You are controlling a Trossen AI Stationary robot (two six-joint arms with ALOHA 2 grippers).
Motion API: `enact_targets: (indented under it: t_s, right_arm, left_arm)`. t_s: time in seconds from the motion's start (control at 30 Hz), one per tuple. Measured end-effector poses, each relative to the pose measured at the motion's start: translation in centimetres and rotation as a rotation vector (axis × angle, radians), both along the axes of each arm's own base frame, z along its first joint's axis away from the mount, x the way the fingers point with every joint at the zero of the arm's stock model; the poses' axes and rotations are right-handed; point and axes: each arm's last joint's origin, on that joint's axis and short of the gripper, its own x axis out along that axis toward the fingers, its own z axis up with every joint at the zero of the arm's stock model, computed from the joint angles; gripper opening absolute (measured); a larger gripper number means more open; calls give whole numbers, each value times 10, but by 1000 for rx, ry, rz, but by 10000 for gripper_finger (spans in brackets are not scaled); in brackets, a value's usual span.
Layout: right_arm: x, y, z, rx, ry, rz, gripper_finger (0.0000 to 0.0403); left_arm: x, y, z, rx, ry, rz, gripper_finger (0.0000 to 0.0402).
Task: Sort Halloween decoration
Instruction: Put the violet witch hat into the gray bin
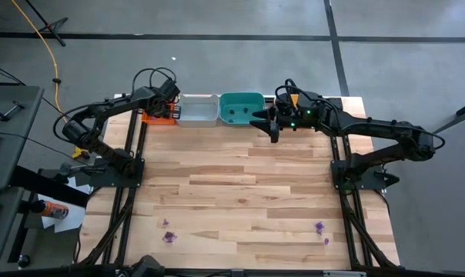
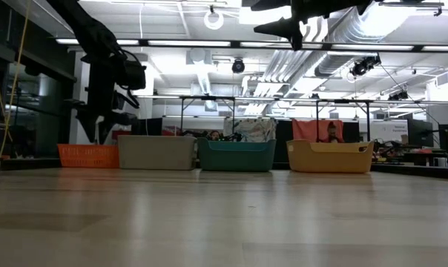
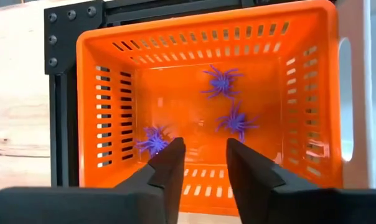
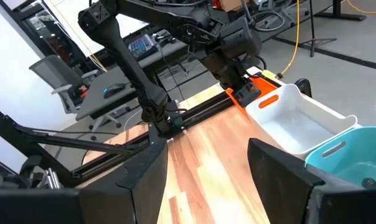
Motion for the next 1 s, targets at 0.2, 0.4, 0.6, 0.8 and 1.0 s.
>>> enact_targets:
  t_s: [0.2, 0.4, 0.6, 0.8, 1.0]
  right_arm:
    - [0, 0, 0, -5, 1, 1, 216]
    - [0, 0, 0, -5, 1, 1, 216]
    - [0, 0, 0, -5, 1, 1, 216]
    - [0, 0, 0, -5, 0, 1, 216]
    - [0, 0, 0, 1, 0, 1, 216]
  left_arm:
    - [0, 0, 0, 1, -10, 15, 151]
    - [-2, -3, 11, 35, -50, 15, 168]
    - [-10, -11, 41, 167, -162, 45, 166]
    - [-19, -28, 84, 344, -403, 22, 166]
    - [-11, -45, 134, 537, -842, -213, 165]
